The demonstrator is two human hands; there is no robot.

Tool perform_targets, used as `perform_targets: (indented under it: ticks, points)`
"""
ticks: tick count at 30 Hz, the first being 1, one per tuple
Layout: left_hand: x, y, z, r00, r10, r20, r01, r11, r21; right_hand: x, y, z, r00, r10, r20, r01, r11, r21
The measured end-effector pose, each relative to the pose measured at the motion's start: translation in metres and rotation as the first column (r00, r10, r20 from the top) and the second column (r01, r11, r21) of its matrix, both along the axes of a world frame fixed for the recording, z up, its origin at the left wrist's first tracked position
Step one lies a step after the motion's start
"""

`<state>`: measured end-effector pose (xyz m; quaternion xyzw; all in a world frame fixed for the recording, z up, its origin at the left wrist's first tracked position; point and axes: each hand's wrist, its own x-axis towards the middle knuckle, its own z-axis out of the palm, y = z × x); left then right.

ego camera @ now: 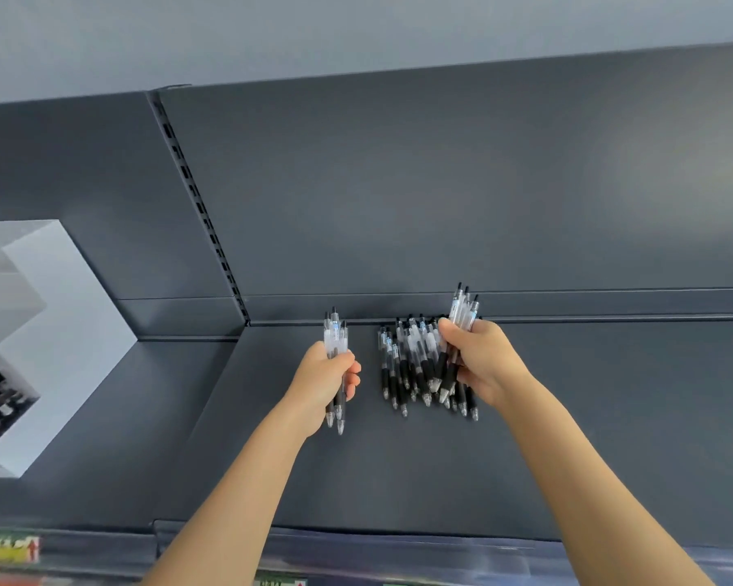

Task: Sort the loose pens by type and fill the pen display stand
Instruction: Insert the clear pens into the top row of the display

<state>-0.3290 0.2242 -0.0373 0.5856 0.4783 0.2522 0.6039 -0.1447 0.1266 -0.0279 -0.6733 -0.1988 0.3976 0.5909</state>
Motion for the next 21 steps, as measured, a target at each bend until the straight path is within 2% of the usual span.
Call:
perform_targets:
  ticks: [4, 7, 9, 13, 17, 21]
  points:
    - [-0.029, -0.005, 0.013, 0.997, 0.017, 0.075, -0.015, 1.000, -0.018, -0.047, 0.017, 0.014, 0.972, 0.123, -0.202, -0.105, 0.990, 0.095]
    - [-0.061, 0.001, 0.019, 0.981, 0.106, 0.163, -0.092, 0.992, -0.087, -0.083, 0.031, 0.024, 0.908, 0.120, -0.400, -0.076, 0.989, 0.125]
    - [-0.087, 0.009, 0.020, 0.959, 0.170, 0.227, -0.131, 0.976, -0.176, -0.110, 0.041, 0.029, 0.880, 0.125, -0.458, -0.085, 0.991, 0.107]
    - [-0.147, 0.025, 0.023, 0.938, 0.226, 0.264, -0.160, 0.955, -0.249, -0.174, 0.062, 0.035, 0.906, 0.163, -0.390, -0.152, 0.987, 0.059]
    - [-0.215, 0.041, 0.035, 0.944, 0.195, 0.267, -0.156, 0.975, -0.161, -0.244, 0.084, 0.044, 0.932, 0.193, -0.305, -0.186, 0.981, 0.055]
    - [-0.283, 0.058, 0.048, 0.943, 0.203, 0.265, -0.177, 0.977, -0.119, -0.316, 0.108, 0.058, 0.940, 0.238, -0.246, -0.212, 0.969, 0.128]
